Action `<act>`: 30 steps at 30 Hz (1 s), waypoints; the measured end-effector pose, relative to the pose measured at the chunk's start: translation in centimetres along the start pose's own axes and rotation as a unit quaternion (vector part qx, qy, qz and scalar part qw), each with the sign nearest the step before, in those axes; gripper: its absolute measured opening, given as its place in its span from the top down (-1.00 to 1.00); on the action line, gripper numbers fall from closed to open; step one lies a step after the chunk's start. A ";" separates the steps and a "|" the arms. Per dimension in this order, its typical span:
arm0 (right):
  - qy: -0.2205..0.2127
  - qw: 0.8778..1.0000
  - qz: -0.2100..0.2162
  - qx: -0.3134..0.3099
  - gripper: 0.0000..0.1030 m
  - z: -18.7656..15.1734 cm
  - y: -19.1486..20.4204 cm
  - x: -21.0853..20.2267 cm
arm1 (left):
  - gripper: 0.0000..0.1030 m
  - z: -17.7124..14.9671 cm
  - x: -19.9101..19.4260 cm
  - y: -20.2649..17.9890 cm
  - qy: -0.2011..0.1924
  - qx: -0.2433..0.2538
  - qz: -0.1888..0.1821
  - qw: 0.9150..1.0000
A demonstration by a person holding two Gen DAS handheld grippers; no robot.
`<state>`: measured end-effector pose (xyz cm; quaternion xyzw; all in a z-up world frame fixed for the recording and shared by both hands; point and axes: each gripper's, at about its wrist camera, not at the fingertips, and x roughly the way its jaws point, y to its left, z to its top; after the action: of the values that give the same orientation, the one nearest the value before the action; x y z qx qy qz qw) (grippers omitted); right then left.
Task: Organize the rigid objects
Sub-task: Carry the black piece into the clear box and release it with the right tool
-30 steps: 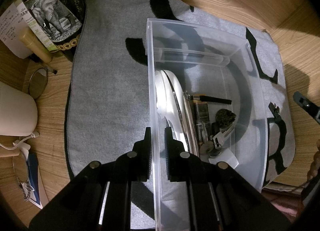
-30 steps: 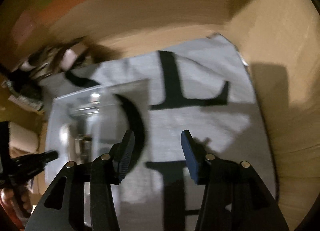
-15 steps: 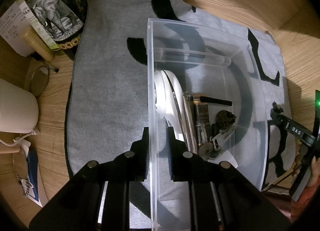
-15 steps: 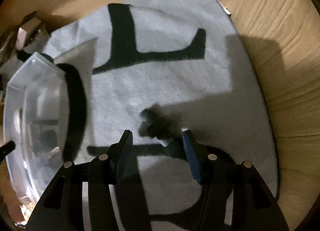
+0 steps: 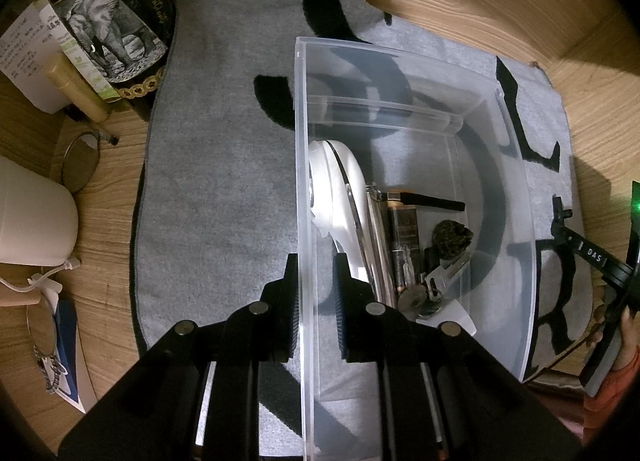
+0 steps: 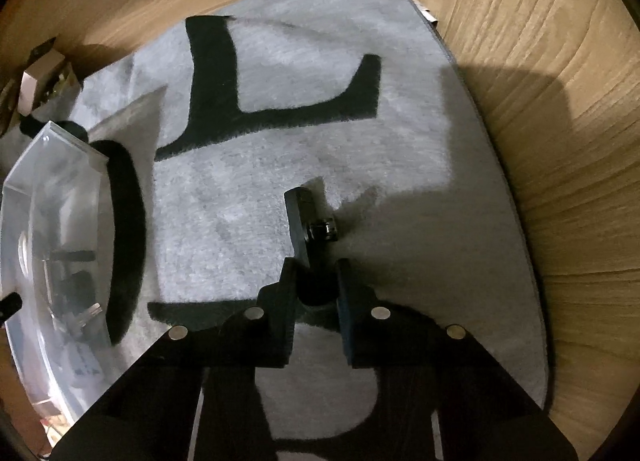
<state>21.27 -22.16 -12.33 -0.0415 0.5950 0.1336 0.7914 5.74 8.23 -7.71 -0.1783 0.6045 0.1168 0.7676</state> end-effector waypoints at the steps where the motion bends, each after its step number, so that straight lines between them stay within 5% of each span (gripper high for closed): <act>1: -0.001 1.000 0.001 0.000 0.68 -0.1 0.1 -0.1 | 0.75 0.0 0.0 0.0 0.000 0.000 0.000 1.000; 19: -0.069 0.990 0.110 -0.057 0.68 -0.8 7.8 -8.4 | 0.75 0.1 -0.1 0.4 0.002 0.014 -0.015 1.000; 30: -0.065 0.978 0.149 -0.135 0.68 -1.7 15.4 -8.4 | 0.75 0.0 -0.2 0.5 0.003 0.021 -0.023 1.000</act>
<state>13.55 -9.08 -3.34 -0.0501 0.5183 0.3311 0.7869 5.47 8.68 -7.55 -0.1763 0.6046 0.0859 0.7720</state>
